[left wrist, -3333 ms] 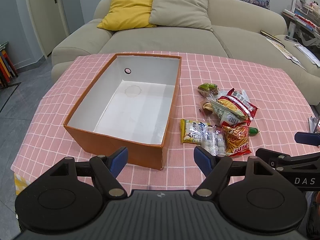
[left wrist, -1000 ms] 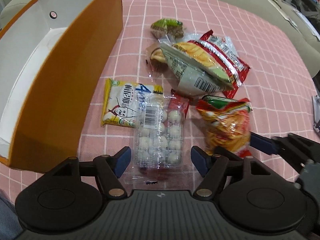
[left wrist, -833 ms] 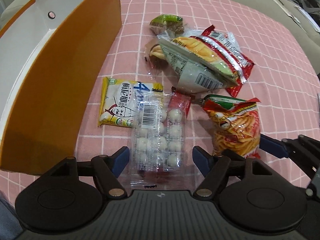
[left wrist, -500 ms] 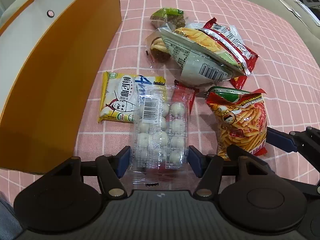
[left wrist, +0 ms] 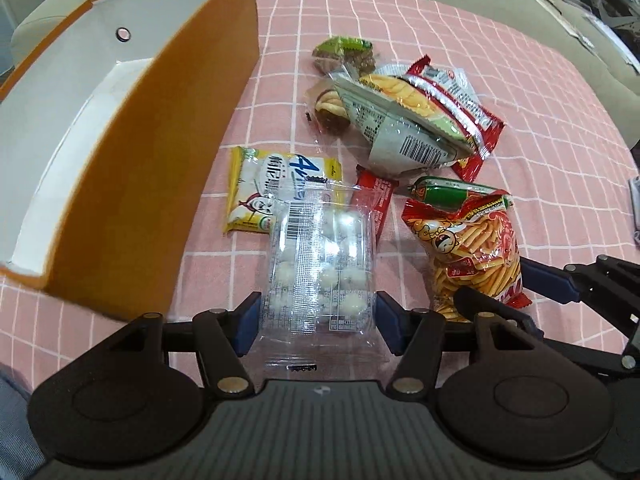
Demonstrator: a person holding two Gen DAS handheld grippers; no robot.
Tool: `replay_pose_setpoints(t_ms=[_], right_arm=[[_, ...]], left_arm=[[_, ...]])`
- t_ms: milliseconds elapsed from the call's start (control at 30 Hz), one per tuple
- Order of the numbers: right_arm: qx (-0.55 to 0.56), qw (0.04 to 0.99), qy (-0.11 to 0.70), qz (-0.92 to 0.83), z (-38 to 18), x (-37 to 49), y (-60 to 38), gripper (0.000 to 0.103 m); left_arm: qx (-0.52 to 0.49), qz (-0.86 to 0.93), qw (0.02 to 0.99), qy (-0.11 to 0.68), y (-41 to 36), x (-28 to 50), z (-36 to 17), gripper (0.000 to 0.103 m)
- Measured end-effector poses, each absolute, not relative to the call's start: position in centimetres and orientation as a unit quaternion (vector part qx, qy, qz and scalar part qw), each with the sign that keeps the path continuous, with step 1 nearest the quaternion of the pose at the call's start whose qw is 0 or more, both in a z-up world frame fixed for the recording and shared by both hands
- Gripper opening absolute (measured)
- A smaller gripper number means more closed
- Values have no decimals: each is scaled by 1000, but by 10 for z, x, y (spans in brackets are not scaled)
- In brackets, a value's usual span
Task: Organize snacks
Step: 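Carry the candy pack with the left tool while the right tool carries the chip bag over the box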
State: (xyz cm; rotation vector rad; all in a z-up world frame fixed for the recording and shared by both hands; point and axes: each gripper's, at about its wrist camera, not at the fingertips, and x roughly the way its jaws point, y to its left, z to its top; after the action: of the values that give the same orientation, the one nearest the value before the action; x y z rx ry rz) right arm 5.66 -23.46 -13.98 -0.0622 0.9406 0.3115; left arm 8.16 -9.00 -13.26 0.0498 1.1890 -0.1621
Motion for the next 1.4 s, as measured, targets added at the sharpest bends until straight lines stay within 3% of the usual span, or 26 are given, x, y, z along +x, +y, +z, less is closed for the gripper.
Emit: replay_pose_setpoints(t_ms=[833, 1400], right_arm=[[-32, 907, 379, 182, -65, 19, -199, 36], [-54, 910, 324, 255, -1, 50, -123, 35]], left_arm=[[-10, -91, 888, 451, -39, 29, -26, 68], [0, -41, 914, 404, 33, 56, 24, 68]])
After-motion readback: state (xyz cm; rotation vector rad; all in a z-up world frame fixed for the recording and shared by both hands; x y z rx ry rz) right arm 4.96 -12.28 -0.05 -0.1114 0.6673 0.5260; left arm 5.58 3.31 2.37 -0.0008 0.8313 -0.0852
